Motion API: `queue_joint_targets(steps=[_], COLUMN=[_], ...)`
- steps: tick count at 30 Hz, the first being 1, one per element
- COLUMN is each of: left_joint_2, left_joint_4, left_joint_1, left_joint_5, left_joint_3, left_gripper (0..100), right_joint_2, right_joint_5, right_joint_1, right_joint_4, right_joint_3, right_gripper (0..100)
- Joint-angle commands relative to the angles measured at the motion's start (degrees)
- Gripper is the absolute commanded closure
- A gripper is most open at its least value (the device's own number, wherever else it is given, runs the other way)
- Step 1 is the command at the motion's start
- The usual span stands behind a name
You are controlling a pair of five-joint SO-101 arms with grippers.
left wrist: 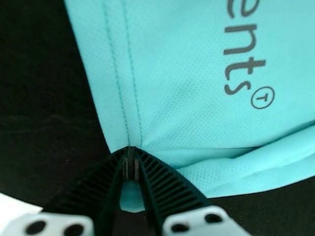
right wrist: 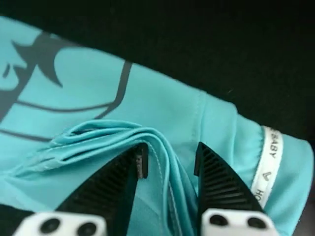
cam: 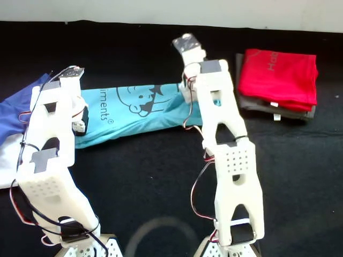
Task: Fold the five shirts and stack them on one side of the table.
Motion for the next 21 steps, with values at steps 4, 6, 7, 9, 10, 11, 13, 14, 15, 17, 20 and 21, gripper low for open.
queue_joint_targets(steps=[4, 6, 7, 9, 10, 11, 13, 14, 15, 17, 20, 21], left_joint_2=[0.57, 0.57, 0.57, 0.57, 0.57, 0.57, 0.57, 0.57, 0.57, 0.57, 0.57, 0.57], left_joint_4=[-1.58, -1.58, -1.58, -1.58, -1.58, -1.58, -1.58, -1.58, -1.58, -1.58, -1.58, -1.58], left_joint_1=[0.75, 0.75, 0.75, 0.75, 0.75, 0.75, 0.75, 0.75, 0.75, 0.75, 0.75, 0.75], left_joint_5=[0.0, 0.0, 0.0, 0.0, 0.0, 0.0, 0.0, 0.0, 0.0, 0.0, 0.0, 0.0], left_joint_3=[0.04, 0.04, 0.04, 0.04, 0.04, 0.04, 0.04, 0.04, 0.04, 0.04, 0.04, 0.04], left_gripper=[99, 99, 99, 99, 99, 99, 99, 99, 99, 99, 99, 99], right_joint_2=[0.04, 0.04, 0.04, 0.04, 0.04, 0.04, 0.13, 0.4, 0.57, 1.01, 2.95, 3.74], right_joint_5=[-2.73, -2.64, -2.64, -2.64, -2.64, -2.64, -2.55, -2.55, -2.55, -2.55, -0.7, 0.7], right_joint_1=[1.54, 2.07, 2.33, 2.68, 2.86, 2.86, 2.95, 3.03, 3.12, 3.38, 5.05, 6.02], right_joint_4=[11.38, 15.78, 17.54, 20.7, 21.93, 22.99, 23.43, 23.43, 23.43, 23.43, 23.34, 23.34], right_joint_3=[-19.12, -23.16, -24.75, -27.3, -28.09, -28.53, -28.53, -28.53, -28.53, -28.0, -25.89, -25.36], right_gripper=[83.5, 83.1, 81.7, 77.7, 76.3, 76.2, 77.4, 79.7, 83.5, 95.4, 96.6, 96.7])
